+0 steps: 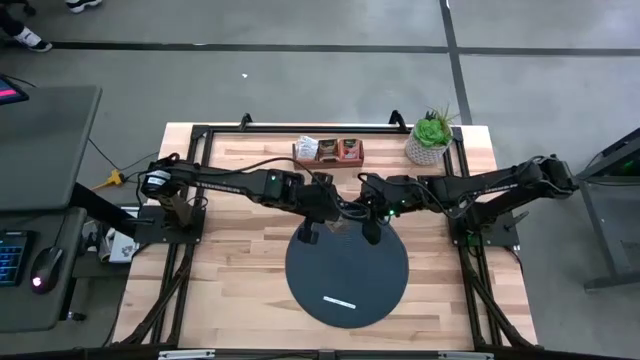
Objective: Pick & Place Tea
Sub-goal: Put the brown tea bag into the middle section of the wooden organizer
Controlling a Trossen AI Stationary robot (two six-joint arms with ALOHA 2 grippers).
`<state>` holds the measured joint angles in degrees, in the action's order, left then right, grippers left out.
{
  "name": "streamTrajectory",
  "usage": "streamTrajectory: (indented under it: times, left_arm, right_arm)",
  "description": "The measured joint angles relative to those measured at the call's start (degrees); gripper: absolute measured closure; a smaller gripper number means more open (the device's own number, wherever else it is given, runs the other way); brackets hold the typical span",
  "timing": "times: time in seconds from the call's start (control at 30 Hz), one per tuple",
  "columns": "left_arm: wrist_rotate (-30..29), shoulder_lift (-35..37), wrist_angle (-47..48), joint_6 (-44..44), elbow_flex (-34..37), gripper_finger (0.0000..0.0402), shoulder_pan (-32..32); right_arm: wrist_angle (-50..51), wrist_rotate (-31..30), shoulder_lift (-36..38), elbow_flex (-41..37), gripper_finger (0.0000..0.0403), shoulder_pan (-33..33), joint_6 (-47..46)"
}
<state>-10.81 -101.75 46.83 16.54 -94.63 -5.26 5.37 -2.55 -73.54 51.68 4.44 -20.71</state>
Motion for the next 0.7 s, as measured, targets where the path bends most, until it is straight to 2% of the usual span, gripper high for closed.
streamTrajectory:
  times: [0.13, 0.27, 0.43, 0.7]
  left_arm:
    - [-0.41, 0.0, 0.12, 2.76, -0.02, 0.0401, 0.17]
    - [-0.5, 0.0, 0.11, 4.88, -0.02, 0.0401, 0.11]
    - [-1.61, 0.0, 0.09, 5.97, -0.02, 0.0401, 0.11]
    - [-2.12, 0.0, 0.57, 7.69, -0.02, 0.0401, 0.11]
  right_arm:
    - [-0.57, -0.56, -0.51, 0.0, 0.0248, -1.12, -0.07]
    - [-3.0, -1.28, -2.55, 0.0, 0.0221, -1.17, 0.04]
    - [-5.34, -1.12, -5.91, 0.0, 0.0223, -1.17, -0.23]
    - [-7.85, -1.65, -7.1, 0.0, 0.0257, -1.15, -1.77]
